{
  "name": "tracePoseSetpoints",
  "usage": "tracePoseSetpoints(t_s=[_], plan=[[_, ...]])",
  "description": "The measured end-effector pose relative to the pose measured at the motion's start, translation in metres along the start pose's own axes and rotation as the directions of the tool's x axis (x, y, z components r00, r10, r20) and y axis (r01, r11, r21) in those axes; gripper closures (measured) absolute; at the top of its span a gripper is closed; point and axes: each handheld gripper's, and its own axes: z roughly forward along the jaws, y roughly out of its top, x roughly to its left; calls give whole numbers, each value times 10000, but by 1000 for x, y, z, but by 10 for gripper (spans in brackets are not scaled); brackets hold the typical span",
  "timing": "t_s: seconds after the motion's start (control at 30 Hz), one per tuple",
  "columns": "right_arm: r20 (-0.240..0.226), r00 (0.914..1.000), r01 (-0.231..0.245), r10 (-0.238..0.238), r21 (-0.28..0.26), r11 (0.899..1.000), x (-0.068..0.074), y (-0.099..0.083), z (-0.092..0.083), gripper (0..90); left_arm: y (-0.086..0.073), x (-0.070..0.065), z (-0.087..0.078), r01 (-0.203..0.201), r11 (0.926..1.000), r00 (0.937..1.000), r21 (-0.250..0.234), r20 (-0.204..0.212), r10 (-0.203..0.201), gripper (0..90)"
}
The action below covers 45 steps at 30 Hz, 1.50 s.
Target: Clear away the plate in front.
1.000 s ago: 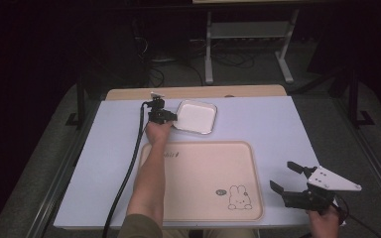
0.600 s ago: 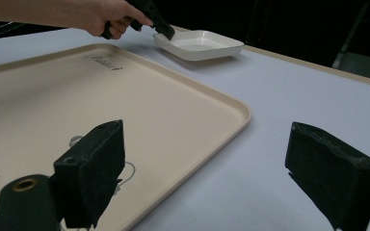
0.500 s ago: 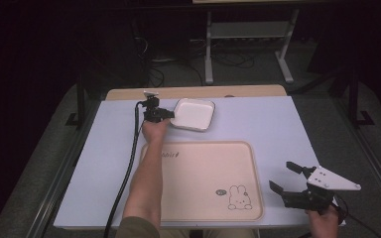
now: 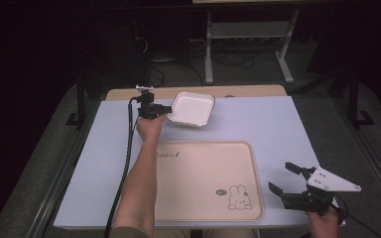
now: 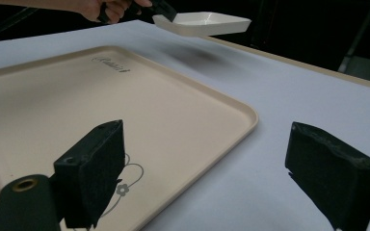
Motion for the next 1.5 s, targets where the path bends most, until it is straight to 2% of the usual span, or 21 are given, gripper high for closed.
tracePoseSetpoints(t_s=[0.17,0.33,0.53,0.77,1.3,1.5], plan=[[-22,10000,57,-57,-50,10000,1,1,0,130,-1,-2,-10,-71,9999,9998,-134,184,74,887],[-67,10000,65,-65,-15,10000,2,1,0,130,-5,-1,-23,52,9994,9989,-356,461,-35,886],[-27,10000,88,-88,-34,10000,5,2,0,130,-10,1,-35,111,9992,9987,-381,500,-92,886],[16,9999,116,-116,-29,9999,5,2,0,130,-11,4,-49,-50,9990,9975,-454,701,82,887],[30,10000,44,-43,-171,9998,4,2,-2,130,-14,2,-74,-86,9974,9947,-713,1013,159,887],[12,10000,86,-86,-117,9999,5,2,-1,130,-14,2,-88,-301,9956,9936,-882,1059,394,886]])
